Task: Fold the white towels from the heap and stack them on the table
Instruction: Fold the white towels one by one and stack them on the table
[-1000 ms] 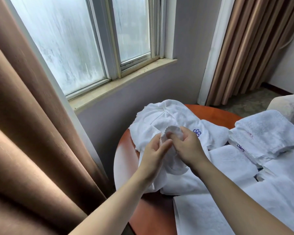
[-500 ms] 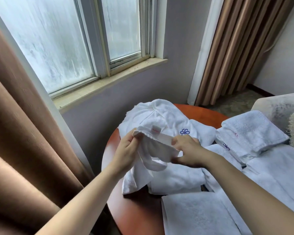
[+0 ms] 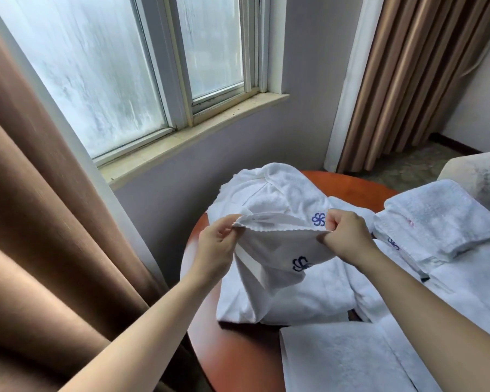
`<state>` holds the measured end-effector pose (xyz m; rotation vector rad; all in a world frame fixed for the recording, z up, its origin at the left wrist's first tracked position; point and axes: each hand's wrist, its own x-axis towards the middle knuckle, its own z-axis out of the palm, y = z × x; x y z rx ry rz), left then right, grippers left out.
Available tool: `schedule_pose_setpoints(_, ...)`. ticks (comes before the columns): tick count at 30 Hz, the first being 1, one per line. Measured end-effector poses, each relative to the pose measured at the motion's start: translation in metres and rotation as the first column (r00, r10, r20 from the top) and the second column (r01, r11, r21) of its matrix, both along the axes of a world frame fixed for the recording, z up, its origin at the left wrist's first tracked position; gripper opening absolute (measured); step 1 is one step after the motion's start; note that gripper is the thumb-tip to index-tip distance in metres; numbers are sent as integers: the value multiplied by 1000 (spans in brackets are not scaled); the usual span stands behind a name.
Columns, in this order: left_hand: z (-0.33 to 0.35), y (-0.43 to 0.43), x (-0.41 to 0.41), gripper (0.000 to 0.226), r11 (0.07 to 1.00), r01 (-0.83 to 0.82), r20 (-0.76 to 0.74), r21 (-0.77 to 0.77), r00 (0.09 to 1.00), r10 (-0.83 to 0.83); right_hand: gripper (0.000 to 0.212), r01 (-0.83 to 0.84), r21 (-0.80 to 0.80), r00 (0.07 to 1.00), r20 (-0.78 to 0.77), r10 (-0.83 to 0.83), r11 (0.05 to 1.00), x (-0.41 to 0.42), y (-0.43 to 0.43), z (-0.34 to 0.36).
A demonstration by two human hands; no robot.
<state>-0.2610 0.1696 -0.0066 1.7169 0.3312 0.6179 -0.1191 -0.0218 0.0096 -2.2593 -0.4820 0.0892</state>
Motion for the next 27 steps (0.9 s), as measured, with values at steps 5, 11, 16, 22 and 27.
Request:
schedule_pose_setpoints(5, 14, -9, 11, 17, 995, -81, 37, -64, 996, 84, 45, -205, -280, 969, 78, 235, 938, -6, 7, 16)
schedule_pose_setpoints(11, 36, -29, 19, 25, 993, 75, 70, -94, 995, -68, 26, -454, -50, 887, 72, 456, 890, -31, 37, 44)
schedule_pose_setpoints(16, 41, -36, 18, 25, 990, -120, 37, 75, 992, 117, 38, -417, 35, 895, 188, 404, 908, -29, 46, 46)
schedule_pose_setpoints(22, 24, -55, 16, 38, 954, -176, -162, 242, 962, 219, 53, -318, 214, 942, 177, 284, 923, -30, 50, 53)
schedule_pose_setpoints(27, 17, -66, 22, 26, 955, -133, -275, 266, 939, 208, 48, -225, 405, 969, -4, 248, 886, -26, 49, 60)
